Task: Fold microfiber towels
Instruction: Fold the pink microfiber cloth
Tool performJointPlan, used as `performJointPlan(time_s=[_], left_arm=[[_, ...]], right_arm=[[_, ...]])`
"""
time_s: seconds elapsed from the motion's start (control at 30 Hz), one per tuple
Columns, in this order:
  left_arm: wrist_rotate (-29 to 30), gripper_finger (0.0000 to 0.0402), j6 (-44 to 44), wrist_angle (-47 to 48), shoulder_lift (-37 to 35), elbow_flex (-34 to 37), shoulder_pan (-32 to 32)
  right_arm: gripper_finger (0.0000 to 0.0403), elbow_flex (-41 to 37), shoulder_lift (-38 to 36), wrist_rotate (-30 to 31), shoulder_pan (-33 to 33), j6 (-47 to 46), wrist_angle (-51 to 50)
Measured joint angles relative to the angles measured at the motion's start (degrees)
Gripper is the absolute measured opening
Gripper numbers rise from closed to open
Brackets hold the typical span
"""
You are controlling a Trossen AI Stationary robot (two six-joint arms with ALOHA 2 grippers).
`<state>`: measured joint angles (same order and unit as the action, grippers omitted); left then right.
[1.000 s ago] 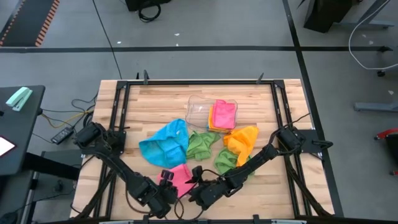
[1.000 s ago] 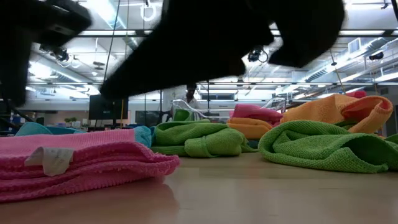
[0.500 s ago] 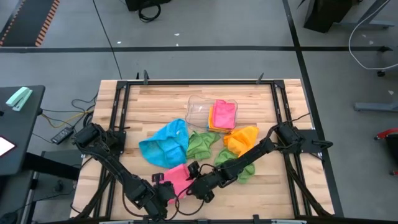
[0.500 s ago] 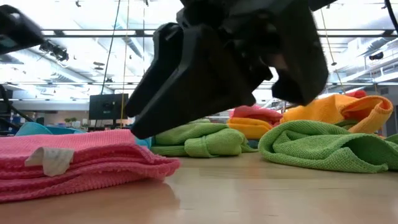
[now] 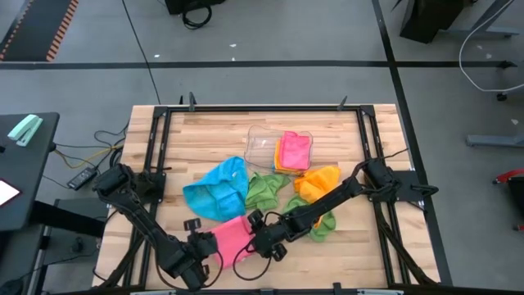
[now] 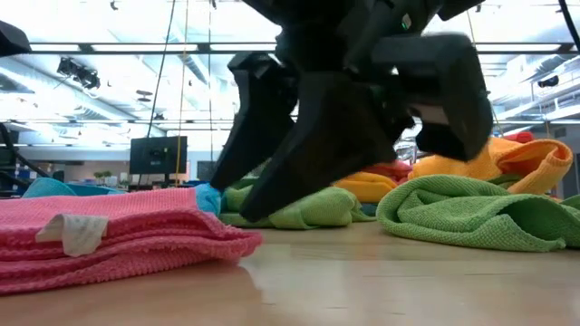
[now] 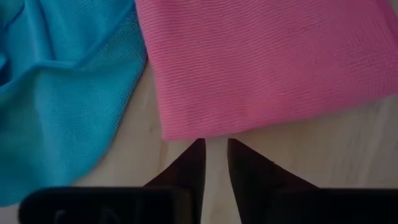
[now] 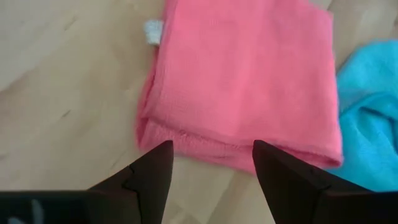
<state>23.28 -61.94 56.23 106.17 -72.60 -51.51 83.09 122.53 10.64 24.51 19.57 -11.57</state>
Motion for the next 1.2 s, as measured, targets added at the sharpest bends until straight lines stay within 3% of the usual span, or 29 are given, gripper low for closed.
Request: performJointPlan(time_s=[0.2,0.47,0.9,1.07,1.2], left_arm=[[1.59,0.0028,1.44,0.15,-0.04,0.0,-1.57],[7.71,0.0012,17.9,0.28,-0.09,0.0,0.01],[8.13,0.0163,32.84,3.55,-0.11,0.0,2.35],[7.66,0.0213,45.02,3.95,-0.11,0.0,1.78],[7.56,0.0231,53.75,3.68,-0.11,0.0,1.6]], right_arm=[[0.021,-6.02,-7.37,-1.54,-2.24,0.07,1.47],[0.0204,-19.55,-18.21,-3.9,-2.91,-4.84,17.51],[0.0205,-20.39,-14.17,-8.36,-3.02,-18.26,27.59],[0.0205,-20.41,-13.45,-8.46,-3.03,-18.66,27.86],[0.0205,-20.41,-13.45,-8.54,-2.99,-18.55,27.93]])
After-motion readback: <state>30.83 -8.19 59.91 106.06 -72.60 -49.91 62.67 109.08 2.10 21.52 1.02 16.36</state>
